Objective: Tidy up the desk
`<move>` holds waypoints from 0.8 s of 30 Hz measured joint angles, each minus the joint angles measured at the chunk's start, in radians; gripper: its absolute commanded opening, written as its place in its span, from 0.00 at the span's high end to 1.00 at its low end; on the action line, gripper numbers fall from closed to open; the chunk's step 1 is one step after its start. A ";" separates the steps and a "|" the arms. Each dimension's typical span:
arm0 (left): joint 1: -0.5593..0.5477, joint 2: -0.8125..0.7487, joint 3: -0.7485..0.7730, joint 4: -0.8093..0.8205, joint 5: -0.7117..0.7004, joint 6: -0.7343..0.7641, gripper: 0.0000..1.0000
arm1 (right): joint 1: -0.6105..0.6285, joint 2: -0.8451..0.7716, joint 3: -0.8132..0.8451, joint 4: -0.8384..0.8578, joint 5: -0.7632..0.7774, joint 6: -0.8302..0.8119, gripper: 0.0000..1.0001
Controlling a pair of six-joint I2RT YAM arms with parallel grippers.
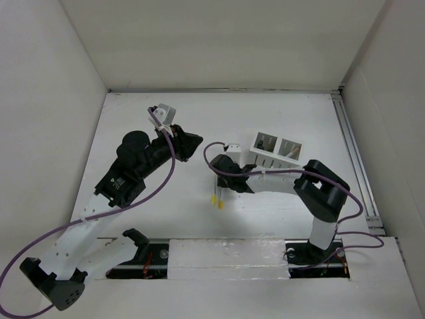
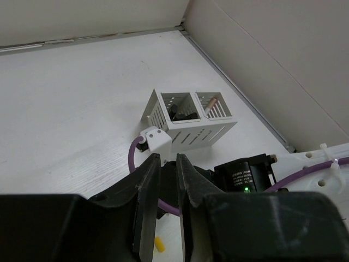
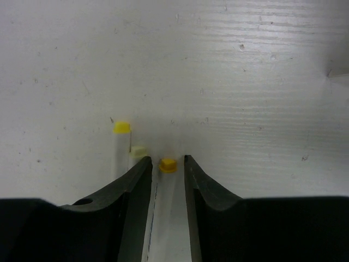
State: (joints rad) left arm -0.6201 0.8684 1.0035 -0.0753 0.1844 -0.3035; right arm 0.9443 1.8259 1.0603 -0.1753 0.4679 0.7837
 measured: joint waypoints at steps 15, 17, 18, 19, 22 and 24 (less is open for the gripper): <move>0.000 -0.010 0.000 0.000 0.018 0.000 0.85 | -0.001 0.000 0.016 -0.057 0.018 -0.028 0.62; 0.000 -0.010 0.000 0.000 0.019 0.000 0.84 | -0.001 0.000 0.018 -0.065 0.017 -0.034 0.65; 0.000 -0.010 0.000 0.000 0.020 0.000 0.84 | -0.001 0.000 0.019 -0.068 0.015 -0.038 0.69; 0.000 -0.010 0.000 0.000 0.021 0.000 0.84 | -0.001 0.000 0.021 -0.074 0.013 -0.043 0.70; 0.000 -0.010 0.000 0.000 0.022 0.000 0.84 | -0.001 0.000 0.024 -0.087 0.010 -0.048 0.70; 0.000 -0.010 0.000 0.000 0.023 0.000 0.84 | -0.001 0.000 0.025 -0.089 0.007 -0.053 0.68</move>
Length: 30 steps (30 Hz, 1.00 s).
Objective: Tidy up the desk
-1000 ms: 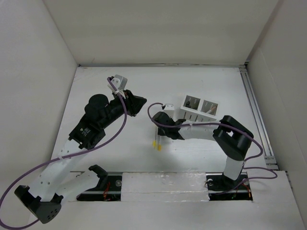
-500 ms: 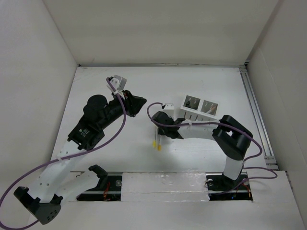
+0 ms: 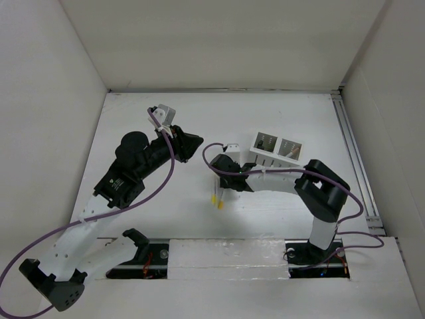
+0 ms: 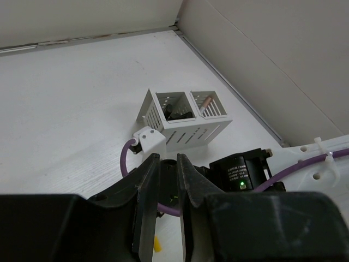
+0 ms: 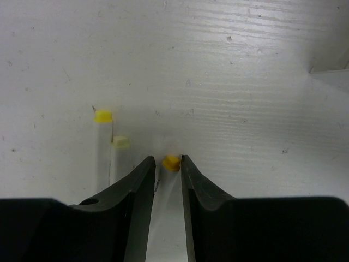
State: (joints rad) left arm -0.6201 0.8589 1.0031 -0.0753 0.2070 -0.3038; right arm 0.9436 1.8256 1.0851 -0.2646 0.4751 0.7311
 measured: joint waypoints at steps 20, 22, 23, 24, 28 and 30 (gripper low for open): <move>0.000 -0.011 0.000 0.000 0.003 0.000 0.84 | 0.008 0.002 0.027 -0.071 -0.033 -0.031 0.71; 0.000 -0.011 0.000 0.001 0.003 0.000 0.84 | 0.013 0.010 0.037 -0.077 -0.034 -0.036 0.73; 0.000 -0.011 0.000 0.001 0.003 0.000 0.84 | 0.014 0.015 0.044 -0.077 -0.034 -0.037 0.74; 0.000 -0.012 0.000 0.000 0.003 0.000 0.84 | 0.014 0.020 0.050 -0.076 -0.034 -0.040 0.76; 0.000 -0.017 0.000 0.000 0.004 0.000 0.84 | 0.016 0.035 0.069 -0.076 -0.034 -0.044 0.74; 0.000 -0.022 0.000 0.001 0.005 0.000 0.84 | 0.019 0.036 0.070 -0.076 -0.034 -0.043 0.60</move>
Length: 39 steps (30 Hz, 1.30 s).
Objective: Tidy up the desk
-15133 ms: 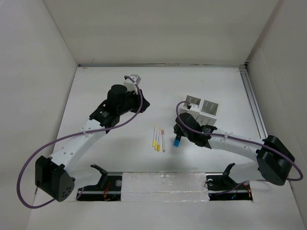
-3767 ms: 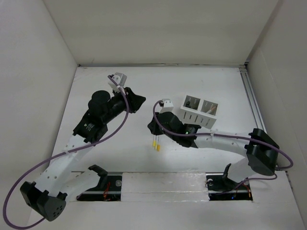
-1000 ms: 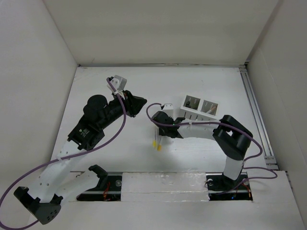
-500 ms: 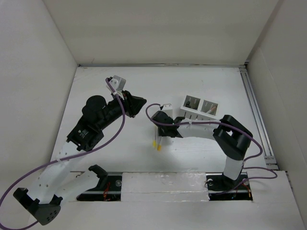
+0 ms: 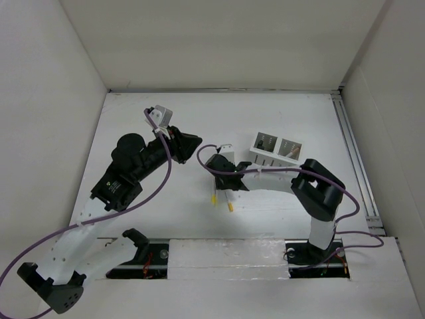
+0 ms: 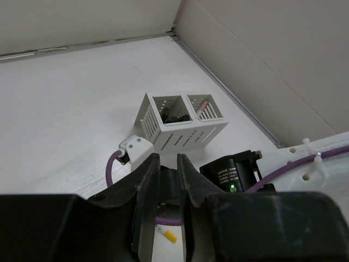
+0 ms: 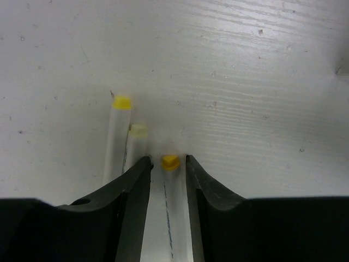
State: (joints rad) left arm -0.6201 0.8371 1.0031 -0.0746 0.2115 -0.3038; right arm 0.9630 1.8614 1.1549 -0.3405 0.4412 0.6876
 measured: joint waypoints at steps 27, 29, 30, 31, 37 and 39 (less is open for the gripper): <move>0.000 -0.034 0.000 0.003 0.058 -0.011 0.83 | 0.027 -0.142 -0.070 -0.010 0.080 0.029 1.00; 0.000 -0.048 0.000 0.003 0.072 -0.013 0.83 | 0.027 -0.216 -0.092 -0.002 0.109 0.045 1.00; 0.000 -0.058 0.000 0.003 0.077 -0.015 0.83 | 0.027 -0.256 -0.105 0.007 0.122 0.055 1.00; 0.000 -0.068 0.000 0.003 0.080 -0.016 0.82 | 0.027 -0.295 -0.116 0.011 0.138 0.064 1.00; 0.000 -0.118 0.000 0.017 0.102 -0.020 0.82 | 0.024 -0.476 -0.165 0.035 0.250 0.146 1.00; 0.000 -0.120 0.000 0.023 0.108 -0.021 0.82 | 0.013 -0.519 -0.173 0.034 0.289 0.170 1.00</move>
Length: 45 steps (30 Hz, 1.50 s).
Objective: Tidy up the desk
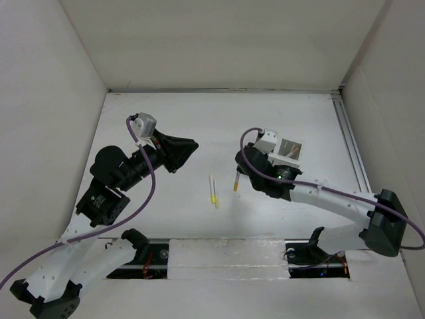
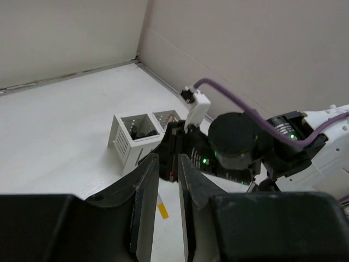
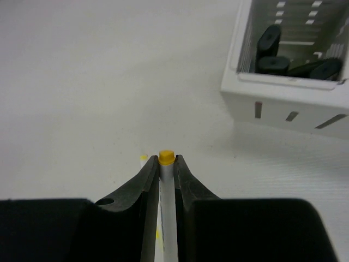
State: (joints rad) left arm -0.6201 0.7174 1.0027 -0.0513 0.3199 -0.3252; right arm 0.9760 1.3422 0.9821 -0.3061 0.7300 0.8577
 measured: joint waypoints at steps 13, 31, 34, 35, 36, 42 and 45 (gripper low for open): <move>0.000 -0.001 0.000 0.002 0.022 -0.007 0.82 | -0.407 -0.119 0.089 0.036 0.224 -0.024 1.00; 0.000 0.002 0.000 0.009 0.028 -0.009 0.82 | -0.649 0.020 0.074 0.156 0.237 -0.113 1.00; 0.000 0.002 0.000 0.009 0.027 -0.009 0.82 | -0.651 0.019 0.053 0.155 0.229 -0.109 1.00; 0.000 0.002 0.000 0.009 0.027 -0.009 0.82 | -0.653 0.019 0.048 0.149 0.227 -0.105 1.00; 0.000 0.002 0.000 0.009 0.027 -0.009 0.82 | -0.655 0.020 0.047 0.143 0.224 -0.104 1.00; 0.000 0.001 0.000 0.009 0.027 -0.009 0.82 | -0.661 0.021 0.032 0.130 0.217 -0.082 1.00; 0.000 0.000 0.000 0.009 0.027 -0.009 0.82 | -0.660 0.029 0.030 0.119 0.213 -0.068 0.92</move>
State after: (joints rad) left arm -0.6201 0.7170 1.0027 -0.0422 0.3473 -0.3344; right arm 0.3157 1.3716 1.0122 -0.1871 0.9428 0.7902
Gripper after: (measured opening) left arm 0.179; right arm 0.176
